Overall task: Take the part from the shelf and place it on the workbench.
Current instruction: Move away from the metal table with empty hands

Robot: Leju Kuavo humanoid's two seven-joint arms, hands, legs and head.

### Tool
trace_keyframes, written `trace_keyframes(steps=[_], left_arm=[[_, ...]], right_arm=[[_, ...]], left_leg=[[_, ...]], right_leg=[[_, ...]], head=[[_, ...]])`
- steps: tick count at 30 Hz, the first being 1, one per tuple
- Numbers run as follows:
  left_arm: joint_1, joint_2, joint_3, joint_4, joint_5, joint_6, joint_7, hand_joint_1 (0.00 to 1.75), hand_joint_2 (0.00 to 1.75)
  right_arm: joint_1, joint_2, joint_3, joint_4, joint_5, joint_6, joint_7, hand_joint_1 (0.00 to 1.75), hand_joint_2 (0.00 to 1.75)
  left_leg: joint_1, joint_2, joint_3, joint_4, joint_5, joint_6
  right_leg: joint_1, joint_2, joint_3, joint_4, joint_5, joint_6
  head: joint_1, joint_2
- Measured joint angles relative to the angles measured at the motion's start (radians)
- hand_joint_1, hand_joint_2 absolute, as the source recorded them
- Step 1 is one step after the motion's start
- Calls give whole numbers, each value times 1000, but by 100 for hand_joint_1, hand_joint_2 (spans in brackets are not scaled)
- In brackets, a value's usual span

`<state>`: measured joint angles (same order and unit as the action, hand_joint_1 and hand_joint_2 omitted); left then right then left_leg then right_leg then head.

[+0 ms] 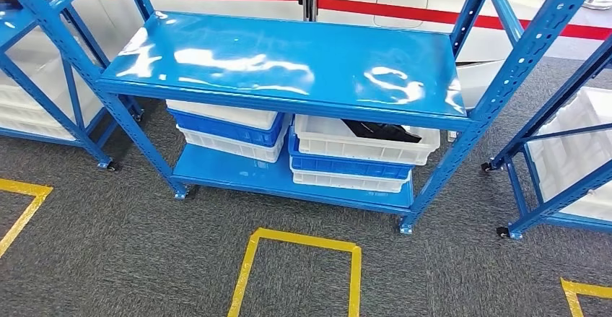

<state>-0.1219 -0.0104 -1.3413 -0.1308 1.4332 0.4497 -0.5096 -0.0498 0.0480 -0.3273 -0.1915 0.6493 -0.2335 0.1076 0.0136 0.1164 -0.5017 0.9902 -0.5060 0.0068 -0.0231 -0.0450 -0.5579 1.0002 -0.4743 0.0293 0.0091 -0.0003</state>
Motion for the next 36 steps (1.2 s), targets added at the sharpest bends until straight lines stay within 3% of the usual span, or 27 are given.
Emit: trace_keyframes(steps=[1,3,5,6,7,8,9,11,13,15,17,19,21,22,23,25,27,29,32,34,36], left_arm=[[-1,0,0,0,0,0,0,0,0],[-1,0,0,0,0,0,-2,0,0],[3,0,0,0,1,0,-2,0,0],[5,0,0,0,1,0,-2,0,0],[6,0,0,0,1,0,-2,0,0],[6,0,0,0,2,0,-2,0,0],[6,0,0,0,2,0,-2,0,0],[6,0,0,0,2,0,-2,0,0],[5,1,0,0,2,0,-2,0,0],[4,1,0,0,2,0,-2,0,0],[2,0,0,0,6,0,-3,0,0],[4,-1,0,0,10,0,-3,0,0],[8,0,0,0,12,0,-2,0,0],[9,0,0,0,12,0,-2,0,0],[9,0,0,0,12,0,-1,0,0],[9,-1,0,0,13,-1,-1,0,0],[8,-1,0,0,13,-1,-2,0,87],[7,-1,0,0,13,-2,-3,0,175],[6,1,0,0,15,-3,-3,0,175],[6,1,0,0,17,-6,-3,0,175],[6,0,0,0,19,-9,-3,0,175]], right_arm=[[0,0,0,0,0,0,0,0,0],[-1,0,0,0,2,0,0,0,0],[-2,1,0,0,2,0,0,0,0],[-2,1,0,0,3,0,0,0,0],[0,2,0,0,3,0,0,0,0],[0,1,0,0,3,0,0,0,0],[1,1,0,0,3,0,0,0,0],[0,2,0,0,3,0,0,0,0],[-2,3,0,0,3,0,0,0,0],[-1,3,0,0,10,-6,1,0,0],[2,2,0,0,23,-25,8,0,0],[0,1,0,0,32,-44,17,0,0],[-2,1,0,0,34,-52,21,0,0],[-1,1,0,0,34,-53,22,0,0],[1,1,0,0,35,-53,23,0,0],[2,1,0,0,36,-53,25,0,0],[1,1,0,0,37,-52,25,0,0],[1,3,0,0,39,-51,25,0,0],[4,5,0,0,39,-46,25,0,0],[4,5,0,0,39,-42,25,0,0],[4,5,0,0,39,-37,25,0,87]], left_leg=[[4,-9,0,8,-9,-4],[11,-57,-28,77,-57,-12],[12,-102,-93,215,-126,-13],[12,-110,-123,273,-145,-12],[12,-114,-139,296,-142,-10],[12,-117,-135,278,-118,-6],[12,-125,-112,223,-79,-2],[13,-168,-52,89,-14,7],[9,-193,-26,25,4,10],[4,-175,-26,17,8,18],[3,-156,-25,5,20,33],[2,-136,-27,-1,27,43],[-1,-116,-32,-1,28,45],[-2,-108,-33,-1,29,45],[-2,-103,-34,-1,29,45],[-2,-96,-32,0,29,42],[-7,-91,-32,3,26,33],[-12,-89,-34,7,22,32],[-5,-90,-34,7,25,41],[-1,-90,-33,5,27,35],[0,-90,-33,2,29,32]], right_leg=[[-3,10,1,-1,2,-5],[-7,31,5,-2,7,-18],[-2,54,2,-2,11,-26],[0,67,1,-2,12,-28],[2,82,1,-2,12,-28],[3,95,1,-1,12,-28],[3,110,3,-1,13,-28],[5,135,3,0,14,-25],[8,154,-3,1,18,-17],[8,169,-13,0,24,-4],[9,140,-32,26,12,2],[10,86,-81,126,-40,-6],[9,63,-137,250,-93,-10],[8,59,-146,281,-103,-6],[7,57,-134,271,-96,1],[5,50,-57,149,-54,16],[8,42,13,23,-20,16],[7,40,31,-14,-11,8],[7,41,33,-15,-9,5],[12,41,32,-14,-9,4],[13,41,32,-14,-8,2]], head=[[0,0],[-4,0],[-6,0],[-6,0],[-6,0],[-6,0],[-6,0],[-6,0],[-5,0],[-6,0],[-3,0],[2,0],[4,0],[4,0],[5,0],[5,0],[4,0],[1,0],[-1,0],[-1,0],[-1,0]])
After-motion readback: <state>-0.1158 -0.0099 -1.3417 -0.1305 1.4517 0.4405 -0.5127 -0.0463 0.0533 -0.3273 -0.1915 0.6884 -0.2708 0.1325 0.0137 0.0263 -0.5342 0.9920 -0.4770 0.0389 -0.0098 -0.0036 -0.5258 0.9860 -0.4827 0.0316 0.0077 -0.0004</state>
